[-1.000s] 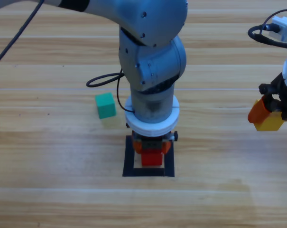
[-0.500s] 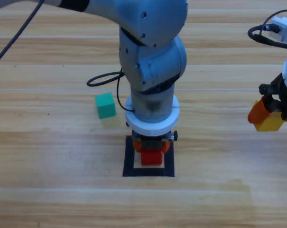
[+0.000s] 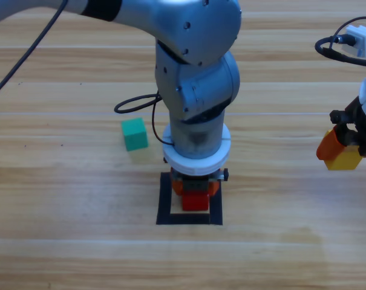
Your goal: Stack the blocks in the rectangular block: red at the bottom, yellow in the middle, green on top
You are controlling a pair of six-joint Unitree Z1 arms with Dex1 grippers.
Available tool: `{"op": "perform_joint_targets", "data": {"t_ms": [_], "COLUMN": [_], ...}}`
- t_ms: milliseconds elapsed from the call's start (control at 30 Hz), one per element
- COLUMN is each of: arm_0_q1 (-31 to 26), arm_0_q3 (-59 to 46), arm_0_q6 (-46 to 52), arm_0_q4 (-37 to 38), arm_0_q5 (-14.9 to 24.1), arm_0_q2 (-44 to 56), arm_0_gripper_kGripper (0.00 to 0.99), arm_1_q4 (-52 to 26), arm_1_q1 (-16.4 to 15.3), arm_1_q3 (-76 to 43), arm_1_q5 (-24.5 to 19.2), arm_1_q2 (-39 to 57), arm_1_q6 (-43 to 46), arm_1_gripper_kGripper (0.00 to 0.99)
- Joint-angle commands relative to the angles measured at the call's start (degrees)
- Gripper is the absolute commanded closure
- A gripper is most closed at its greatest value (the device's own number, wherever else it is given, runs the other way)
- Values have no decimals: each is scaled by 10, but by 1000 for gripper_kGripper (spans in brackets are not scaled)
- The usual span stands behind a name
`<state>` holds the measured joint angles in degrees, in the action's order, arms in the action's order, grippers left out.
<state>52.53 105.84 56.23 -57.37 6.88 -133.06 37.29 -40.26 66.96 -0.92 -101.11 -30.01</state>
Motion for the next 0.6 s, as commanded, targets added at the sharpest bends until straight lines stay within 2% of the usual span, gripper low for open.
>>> {"op": "perform_joint_targets", "data": {"t_ms": [33, 367, 400, 433, 467, 500, 600], "arm_0_q1": [7, 7, 7, 7, 7, 7, 7], "arm_0_q3": [-14, -20, -19, -18, -19, -20, -27], "arm_0_q6": [-7, -8, -7, -6, -5, -5, -4], "arm_0_q4": [8, 8, 8, 7, 7, 7, 6], "arm_0_q5": [8, 9, 9, 10, 10, 12, 16], "arm_0_q2": [-35, -34, -35, -34, -32, -28, -14], "arm_0_gripper_kGripper": [866, 849, 715, 502, 117, 16, 0], "arm_1_q4": [-5, -5, -5, -5, -6, -6, -6], "arm_1_q1": [-12, -12, -12, -12, -12, -12, -12], "arm_1_q3": [-14, -15, -15, -15, -14, -14, -14], "arm_1_q5": [-2, -2, -2, -2, -2, -2, -2], "arm_1_q2": [-31, -34, -35, -35, -36, -36, -36], "arm_1_q6": [7, 7, 7, 7, 7, 7, 8], "arm_1_gripper_kGripper": [830, 830, 830, 830, 830, 830, 830]}}
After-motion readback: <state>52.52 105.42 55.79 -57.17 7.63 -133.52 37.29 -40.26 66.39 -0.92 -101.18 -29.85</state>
